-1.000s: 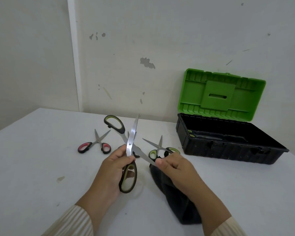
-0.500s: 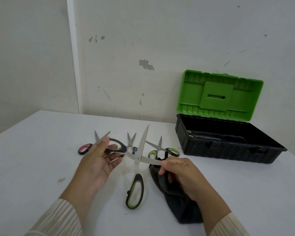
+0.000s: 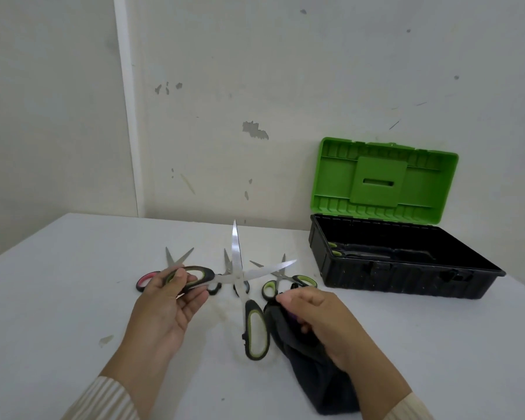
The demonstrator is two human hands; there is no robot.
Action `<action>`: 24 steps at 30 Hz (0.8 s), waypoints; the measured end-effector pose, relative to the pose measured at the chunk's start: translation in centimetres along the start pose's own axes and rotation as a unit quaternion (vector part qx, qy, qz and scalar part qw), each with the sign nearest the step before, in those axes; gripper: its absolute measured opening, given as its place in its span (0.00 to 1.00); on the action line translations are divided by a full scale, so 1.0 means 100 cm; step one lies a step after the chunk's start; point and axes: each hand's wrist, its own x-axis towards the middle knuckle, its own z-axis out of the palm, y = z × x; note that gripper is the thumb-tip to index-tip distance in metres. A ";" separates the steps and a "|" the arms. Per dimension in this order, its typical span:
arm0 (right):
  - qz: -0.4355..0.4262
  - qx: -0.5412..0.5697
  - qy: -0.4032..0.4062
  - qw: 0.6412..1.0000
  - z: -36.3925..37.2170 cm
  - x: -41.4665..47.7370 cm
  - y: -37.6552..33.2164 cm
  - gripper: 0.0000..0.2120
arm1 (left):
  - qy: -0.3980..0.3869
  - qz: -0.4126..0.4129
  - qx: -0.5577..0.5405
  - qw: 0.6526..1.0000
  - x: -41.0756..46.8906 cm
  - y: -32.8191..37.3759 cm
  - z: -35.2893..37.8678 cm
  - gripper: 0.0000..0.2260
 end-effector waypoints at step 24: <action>-0.196 -0.271 0.185 0.924 -0.002 0.002 -0.003 0.14 | -0.157 -0.083 0.174 0.969 -0.047 -0.041 0.033 0.07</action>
